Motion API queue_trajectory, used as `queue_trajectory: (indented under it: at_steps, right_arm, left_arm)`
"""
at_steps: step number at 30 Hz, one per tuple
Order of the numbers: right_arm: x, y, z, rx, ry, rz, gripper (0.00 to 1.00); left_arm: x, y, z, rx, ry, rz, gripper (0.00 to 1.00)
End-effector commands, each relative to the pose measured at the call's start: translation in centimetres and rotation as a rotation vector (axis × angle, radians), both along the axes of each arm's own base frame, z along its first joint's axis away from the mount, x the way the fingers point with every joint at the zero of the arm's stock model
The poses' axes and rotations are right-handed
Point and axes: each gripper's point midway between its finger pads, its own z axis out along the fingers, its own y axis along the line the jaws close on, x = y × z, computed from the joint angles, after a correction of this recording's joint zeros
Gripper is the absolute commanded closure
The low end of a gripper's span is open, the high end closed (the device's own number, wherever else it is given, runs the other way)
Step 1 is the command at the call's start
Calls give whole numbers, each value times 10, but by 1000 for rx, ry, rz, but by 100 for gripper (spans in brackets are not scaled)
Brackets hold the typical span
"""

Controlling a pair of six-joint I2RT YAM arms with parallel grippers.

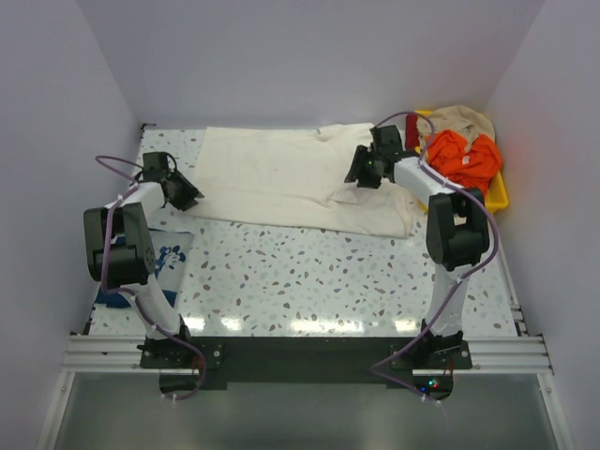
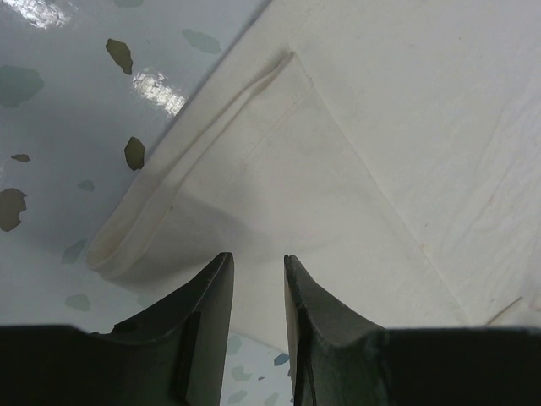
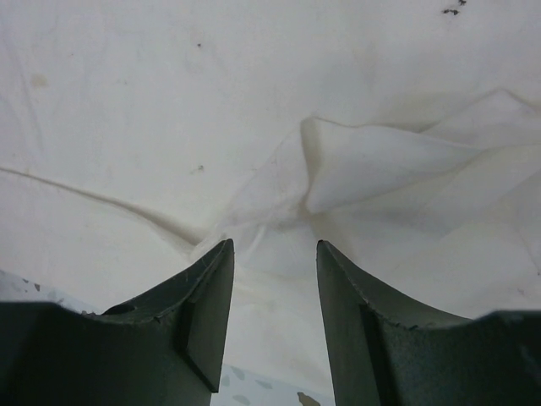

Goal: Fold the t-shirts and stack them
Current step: Fold the tshirt

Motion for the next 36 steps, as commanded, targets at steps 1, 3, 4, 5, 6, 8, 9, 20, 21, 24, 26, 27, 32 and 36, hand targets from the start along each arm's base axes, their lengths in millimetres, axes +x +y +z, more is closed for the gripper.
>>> queue_trajectory:
  at_steps: [1,3,4,5,6,8,9,20,21,24,26,27,32,36]
  right_arm:
    - [9,3,11,-3,-59,31,53]
    - [13,5,6,5,-61,32,53]
    - [14,5,4,5,-58,32,53]
    - [16,5,-2,-4,-43,29,54]
    - [17,3,-4,-12,-40,30,54]
    - [18,4,-7,-14,-38,30,54]
    - [19,3,-12,-14,-29,28,54]
    - [16,18,-14,15,-27,56,67]
    - [19,19,-11,22,-31,56,70]
    - [20,29,-8,38,-33,79,80]
    - [20,35,-9,40,-31,88,87]
    - [23,36,-6,44,-39,89,91]
    - [33,51,2,56,-65,122,94]
    - [42,67,2,49,-79,170,94]
  left_arm:
    - [12,-2,13,4,-50,-28,65]
    - [11,-2,11,5,-47,-27,65]
    - [12,-2,11,4,-48,-28,65]
    - [12,-2,11,2,-45,-29,65]
    - [12,-3,11,0,-48,-30,65]
    - [11,-2,11,0,-46,-27,65]
    - [13,-2,12,1,-52,-28,65]
    - [13,-2,11,3,-50,-31,65]
    - [14,-2,12,3,-51,-31,65]
    - [14,-1,12,4,-51,-30,65]
    - [14,-2,12,2,-50,-33,65]
    - [14,-2,12,5,-51,-33,65]
    - [14,-2,11,4,-45,-33,66]
    - [13,-2,9,2,-41,-34,66]
